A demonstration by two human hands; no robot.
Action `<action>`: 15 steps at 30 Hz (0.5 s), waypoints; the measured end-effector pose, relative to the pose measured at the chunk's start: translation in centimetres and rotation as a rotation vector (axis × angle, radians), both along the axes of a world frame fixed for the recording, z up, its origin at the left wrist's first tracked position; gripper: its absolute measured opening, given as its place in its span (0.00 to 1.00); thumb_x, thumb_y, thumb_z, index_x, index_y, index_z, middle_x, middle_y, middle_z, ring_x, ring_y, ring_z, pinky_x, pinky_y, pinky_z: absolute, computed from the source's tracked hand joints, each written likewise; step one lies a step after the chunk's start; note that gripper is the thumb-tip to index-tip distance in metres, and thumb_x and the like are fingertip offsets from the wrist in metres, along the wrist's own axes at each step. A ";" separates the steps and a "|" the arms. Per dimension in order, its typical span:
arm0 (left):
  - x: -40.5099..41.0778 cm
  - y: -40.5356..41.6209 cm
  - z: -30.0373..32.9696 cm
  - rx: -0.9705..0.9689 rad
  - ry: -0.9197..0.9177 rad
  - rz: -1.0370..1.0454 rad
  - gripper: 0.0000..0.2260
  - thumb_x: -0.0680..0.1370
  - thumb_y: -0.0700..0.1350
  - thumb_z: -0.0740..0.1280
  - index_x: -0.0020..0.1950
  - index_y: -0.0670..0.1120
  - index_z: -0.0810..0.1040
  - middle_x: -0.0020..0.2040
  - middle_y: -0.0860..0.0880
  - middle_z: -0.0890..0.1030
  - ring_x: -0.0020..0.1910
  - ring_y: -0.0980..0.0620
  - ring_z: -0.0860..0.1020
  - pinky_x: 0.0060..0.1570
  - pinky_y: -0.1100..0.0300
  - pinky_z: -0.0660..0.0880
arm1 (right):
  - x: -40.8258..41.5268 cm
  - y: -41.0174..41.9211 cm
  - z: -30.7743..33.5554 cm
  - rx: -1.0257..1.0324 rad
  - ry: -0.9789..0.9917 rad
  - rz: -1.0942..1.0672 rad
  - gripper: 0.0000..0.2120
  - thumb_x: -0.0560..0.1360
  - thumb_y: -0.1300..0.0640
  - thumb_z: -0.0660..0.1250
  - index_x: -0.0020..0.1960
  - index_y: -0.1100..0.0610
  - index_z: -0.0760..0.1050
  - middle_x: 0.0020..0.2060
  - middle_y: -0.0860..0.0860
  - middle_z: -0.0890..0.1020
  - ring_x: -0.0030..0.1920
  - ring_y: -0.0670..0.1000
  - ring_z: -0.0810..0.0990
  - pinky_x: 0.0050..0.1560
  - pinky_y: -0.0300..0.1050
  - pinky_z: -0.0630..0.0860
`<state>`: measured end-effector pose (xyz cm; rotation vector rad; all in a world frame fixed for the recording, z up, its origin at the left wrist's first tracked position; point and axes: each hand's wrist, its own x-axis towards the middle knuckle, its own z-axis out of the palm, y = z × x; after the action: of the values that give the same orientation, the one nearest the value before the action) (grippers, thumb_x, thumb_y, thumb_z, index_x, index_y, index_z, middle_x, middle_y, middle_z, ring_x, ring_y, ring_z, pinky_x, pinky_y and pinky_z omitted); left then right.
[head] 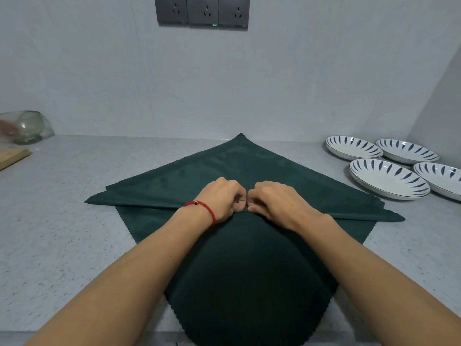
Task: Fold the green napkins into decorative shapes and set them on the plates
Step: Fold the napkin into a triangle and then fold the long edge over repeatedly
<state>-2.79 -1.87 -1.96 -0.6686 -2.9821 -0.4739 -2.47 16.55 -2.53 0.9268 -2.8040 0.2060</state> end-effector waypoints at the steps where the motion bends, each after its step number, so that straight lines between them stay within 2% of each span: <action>1: 0.1 0.0 0.1 -0.004 0.006 0.004 0.07 0.76 0.39 0.69 0.38 0.47 0.77 0.35 0.51 0.77 0.40 0.45 0.76 0.39 0.57 0.71 | 0.3 -0.3 -0.1 0.042 0.079 0.032 0.06 0.81 0.51 0.63 0.46 0.51 0.74 0.41 0.47 0.72 0.45 0.53 0.72 0.41 0.51 0.70; 4: 0.3 0.2 0.0 -0.067 0.073 -0.014 0.07 0.77 0.43 0.68 0.39 0.47 0.76 0.38 0.49 0.77 0.42 0.44 0.76 0.38 0.56 0.69 | 1.0 -0.8 -1.0 0.150 0.293 0.053 0.04 0.77 0.57 0.69 0.43 0.53 0.77 0.33 0.47 0.66 0.33 0.53 0.66 0.33 0.48 0.61; 7: 0.8 0.1 -0.2 -0.114 0.162 -0.055 0.06 0.77 0.44 0.67 0.40 0.46 0.79 0.43 0.48 0.80 0.45 0.44 0.77 0.42 0.53 0.72 | 1.5 -1.0 -1.3 0.206 0.327 0.002 0.08 0.70 0.60 0.74 0.39 0.50 0.77 0.29 0.46 0.61 0.28 0.51 0.61 0.31 0.46 0.57; 9: 0.9 -0.3 -0.4 -0.099 0.172 -0.084 0.05 0.77 0.44 0.68 0.42 0.47 0.81 0.43 0.50 0.79 0.46 0.45 0.77 0.44 0.53 0.73 | 1.5 -0.9 -1.2 0.207 0.318 -0.004 0.06 0.73 0.58 0.72 0.40 0.49 0.79 0.29 0.45 0.63 0.30 0.51 0.62 0.33 0.46 0.57; 12: 0.7 -0.4 -0.3 -0.105 0.162 -0.105 0.03 0.77 0.45 0.70 0.45 0.48 0.83 0.46 0.49 0.81 0.49 0.46 0.77 0.48 0.51 0.74 | 1.2 -0.7 -1.1 0.137 0.271 0.018 0.08 0.80 0.53 0.65 0.44 0.51 0.79 0.34 0.48 0.74 0.37 0.53 0.72 0.37 0.47 0.61; 15: 0.5 0.0 -0.9 -0.093 0.178 -0.099 0.05 0.78 0.44 0.69 0.42 0.48 0.79 0.43 0.48 0.79 0.47 0.45 0.77 0.46 0.51 0.73 | 1.1 -0.6 -1.3 0.053 0.173 -0.030 0.10 0.82 0.49 0.60 0.48 0.54 0.75 0.43 0.50 0.76 0.45 0.55 0.74 0.42 0.50 0.69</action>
<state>-2.32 -1.91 -2.82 -0.8236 -2.8277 -0.2653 -1.33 15.92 -3.85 0.8690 -2.6729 0.0450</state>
